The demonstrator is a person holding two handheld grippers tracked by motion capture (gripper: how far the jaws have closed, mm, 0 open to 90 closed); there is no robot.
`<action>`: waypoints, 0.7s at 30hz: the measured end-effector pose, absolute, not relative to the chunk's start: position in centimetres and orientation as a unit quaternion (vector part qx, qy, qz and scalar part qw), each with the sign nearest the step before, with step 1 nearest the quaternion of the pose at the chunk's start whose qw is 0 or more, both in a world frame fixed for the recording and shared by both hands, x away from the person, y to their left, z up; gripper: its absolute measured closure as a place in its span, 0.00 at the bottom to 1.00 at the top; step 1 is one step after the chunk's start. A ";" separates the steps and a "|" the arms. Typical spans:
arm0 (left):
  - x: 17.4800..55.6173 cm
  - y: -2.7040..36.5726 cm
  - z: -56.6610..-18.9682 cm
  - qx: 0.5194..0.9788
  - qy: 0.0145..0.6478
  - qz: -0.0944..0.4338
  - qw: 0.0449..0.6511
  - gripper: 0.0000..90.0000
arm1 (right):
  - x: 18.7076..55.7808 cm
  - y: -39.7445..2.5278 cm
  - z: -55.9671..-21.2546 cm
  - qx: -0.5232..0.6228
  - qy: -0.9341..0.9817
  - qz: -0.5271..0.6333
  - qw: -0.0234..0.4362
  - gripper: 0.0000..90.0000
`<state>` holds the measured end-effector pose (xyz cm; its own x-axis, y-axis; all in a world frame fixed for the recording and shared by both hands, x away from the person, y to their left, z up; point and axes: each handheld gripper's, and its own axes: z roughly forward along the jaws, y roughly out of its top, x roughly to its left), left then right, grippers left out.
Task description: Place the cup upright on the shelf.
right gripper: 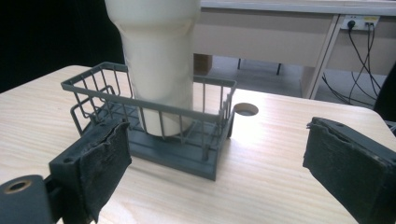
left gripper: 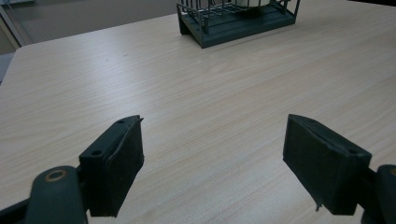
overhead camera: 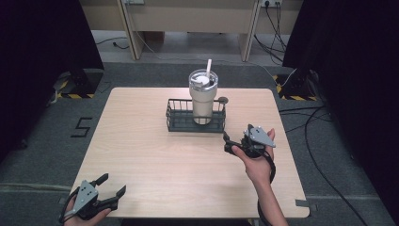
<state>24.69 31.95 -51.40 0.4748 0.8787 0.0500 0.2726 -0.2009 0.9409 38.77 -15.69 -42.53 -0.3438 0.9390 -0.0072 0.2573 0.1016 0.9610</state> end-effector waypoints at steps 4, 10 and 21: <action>24.7 32.0 -51.4 0.709 0.406 0.313 0.484 0.22 | 38.2 -16.2 -42.8 0.459 0.655 0.490 0.347 0.08; 24.7 32.0 -51.4 0.709 0.406 0.313 0.484 0.22 | 37.6 -16.9 -43.3 0.467 0.653 0.487 0.343 0.09; 24.7 31.9 -51.4 0.709 0.407 0.314 0.483 0.22 | 36.2 -18.4 -43.7 0.476 0.649 0.481 0.347 0.09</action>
